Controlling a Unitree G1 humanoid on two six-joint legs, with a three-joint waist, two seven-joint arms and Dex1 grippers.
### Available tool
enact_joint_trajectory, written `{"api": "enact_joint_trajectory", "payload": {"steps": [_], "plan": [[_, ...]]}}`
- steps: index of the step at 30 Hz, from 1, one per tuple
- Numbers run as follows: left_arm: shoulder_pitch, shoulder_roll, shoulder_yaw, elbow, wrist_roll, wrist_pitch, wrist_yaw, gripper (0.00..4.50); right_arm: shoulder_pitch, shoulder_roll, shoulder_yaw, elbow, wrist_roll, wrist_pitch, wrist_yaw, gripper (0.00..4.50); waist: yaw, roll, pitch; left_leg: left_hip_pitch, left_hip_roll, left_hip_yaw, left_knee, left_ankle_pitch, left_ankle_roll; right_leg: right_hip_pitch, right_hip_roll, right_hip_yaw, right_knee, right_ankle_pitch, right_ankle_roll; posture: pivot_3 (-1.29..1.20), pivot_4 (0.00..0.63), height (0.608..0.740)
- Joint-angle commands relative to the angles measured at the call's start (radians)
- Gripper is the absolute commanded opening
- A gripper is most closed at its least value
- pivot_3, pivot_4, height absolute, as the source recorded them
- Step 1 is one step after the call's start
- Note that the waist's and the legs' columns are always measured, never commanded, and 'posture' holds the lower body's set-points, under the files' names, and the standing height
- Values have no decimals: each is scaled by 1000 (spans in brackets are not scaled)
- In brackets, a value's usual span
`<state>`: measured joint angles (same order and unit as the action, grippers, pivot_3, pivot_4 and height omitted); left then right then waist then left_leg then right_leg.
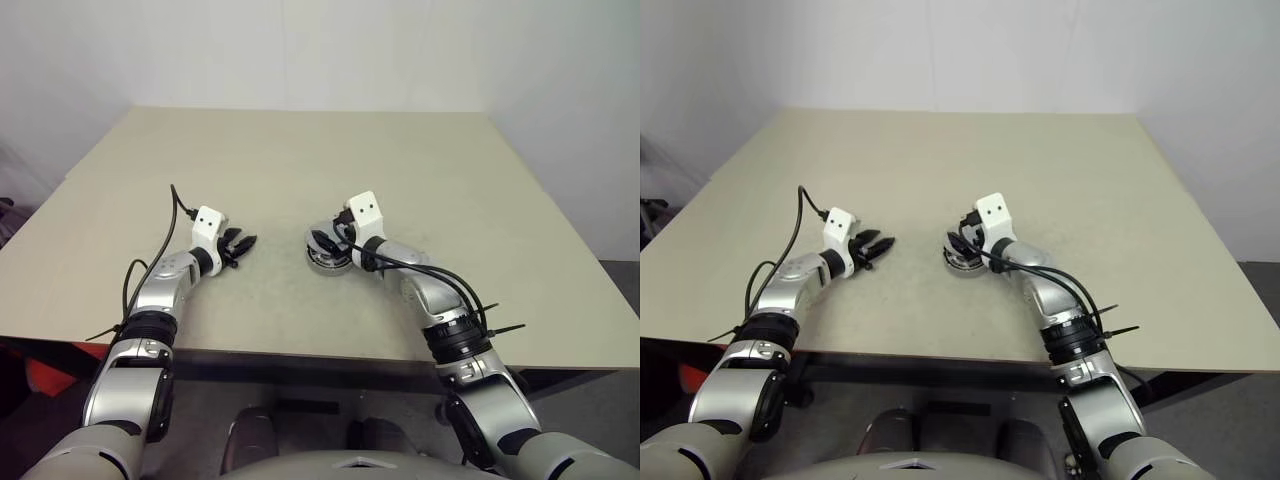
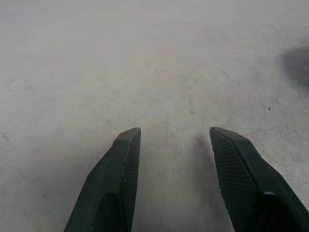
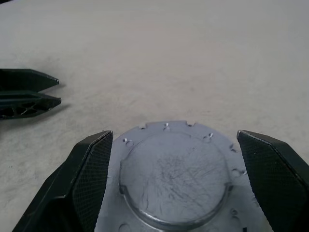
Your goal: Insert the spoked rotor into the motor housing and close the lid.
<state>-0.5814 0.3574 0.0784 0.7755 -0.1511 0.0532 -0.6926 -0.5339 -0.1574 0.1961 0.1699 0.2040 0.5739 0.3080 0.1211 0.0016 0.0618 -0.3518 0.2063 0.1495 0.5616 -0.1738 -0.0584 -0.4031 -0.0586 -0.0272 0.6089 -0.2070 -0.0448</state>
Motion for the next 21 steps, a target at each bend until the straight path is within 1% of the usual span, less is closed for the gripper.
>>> {"api": "enact_joint_trajectory", "payload": {"steps": [1,11,14,16,21], "plan": [[-15,11,5,-29,0,-3,2,2434,-7,9,-22,-13,-7,-6,9,4221,0,0,0,0,0,0,0,0,0,0,0,0,0,0,0,0,0,740],[-18,10,5,-25,1,-5,6,2434,3,6,-13,32,-53,-20,30,4221,0,0,0,0,0,0,0,0,0,0,0,0,0,0,0,0,0,740],[-14,10,6,-28,-1,-4,7,2434,2,8,-22,29,-56,-22,36,3663,0,0,0,1,0,0,0,0,0,0,0,0,0,0,0,0,0,740],[-13,10,7,-30,-2,-4,8,2434,-2,8,-27,24,-54,-21,40,3096,0,0,0,1,0,0,0,0,0,0,0,0,0,0,0,0,0,740],[-5,9,8,-38,-4,-4,12,2434,-7,5,-57,0,-27,-8,64,3086,0,0,0,1,0,0,0,0,0,0,0,0,0,0,0,0,0,740]]}}
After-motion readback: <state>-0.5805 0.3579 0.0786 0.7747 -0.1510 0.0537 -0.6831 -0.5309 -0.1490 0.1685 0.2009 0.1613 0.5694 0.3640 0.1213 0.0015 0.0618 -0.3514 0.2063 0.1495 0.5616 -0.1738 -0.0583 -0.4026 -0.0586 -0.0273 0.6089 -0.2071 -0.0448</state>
